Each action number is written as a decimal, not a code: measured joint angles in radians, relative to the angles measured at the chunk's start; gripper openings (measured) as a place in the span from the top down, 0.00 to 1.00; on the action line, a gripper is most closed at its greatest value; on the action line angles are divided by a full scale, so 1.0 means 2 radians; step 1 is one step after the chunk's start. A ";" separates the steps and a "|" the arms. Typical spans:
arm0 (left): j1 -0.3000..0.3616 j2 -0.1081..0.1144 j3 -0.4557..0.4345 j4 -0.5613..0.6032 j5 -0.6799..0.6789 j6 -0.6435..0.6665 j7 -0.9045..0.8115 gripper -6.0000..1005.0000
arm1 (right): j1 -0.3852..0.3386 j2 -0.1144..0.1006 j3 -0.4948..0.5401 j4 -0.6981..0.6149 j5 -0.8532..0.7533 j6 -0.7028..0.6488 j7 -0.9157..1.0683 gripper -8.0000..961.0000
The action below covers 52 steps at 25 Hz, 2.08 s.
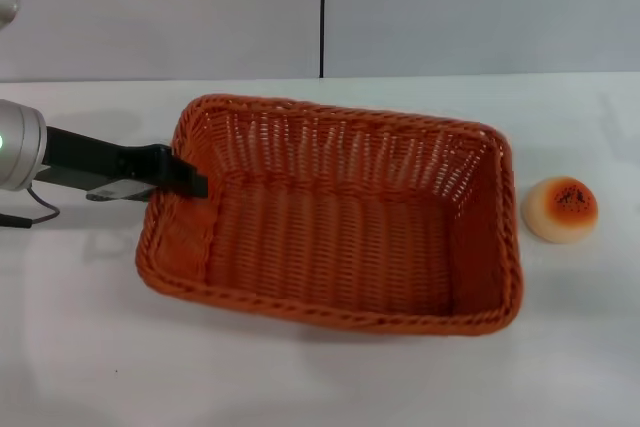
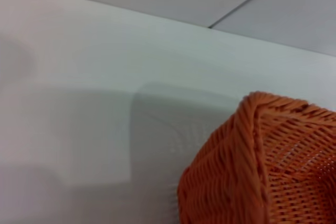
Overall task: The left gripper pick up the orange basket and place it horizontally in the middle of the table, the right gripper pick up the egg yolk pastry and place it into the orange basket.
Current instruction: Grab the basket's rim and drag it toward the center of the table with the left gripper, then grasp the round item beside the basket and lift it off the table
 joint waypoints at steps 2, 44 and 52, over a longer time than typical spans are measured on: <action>0.000 0.000 -0.003 0.000 0.000 -0.001 -0.001 0.79 | 0.001 0.000 0.000 -0.002 0.000 0.001 0.000 0.45; 0.052 0.004 -0.408 -0.271 -0.226 0.003 0.527 0.23 | -0.013 0.000 -0.131 -0.503 -0.398 0.077 0.762 0.48; 0.053 0.003 -0.408 -0.309 -0.235 -0.010 0.587 0.23 | 0.050 -0.017 -0.159 -0.564 -0.579 -0.027 0.935 0.49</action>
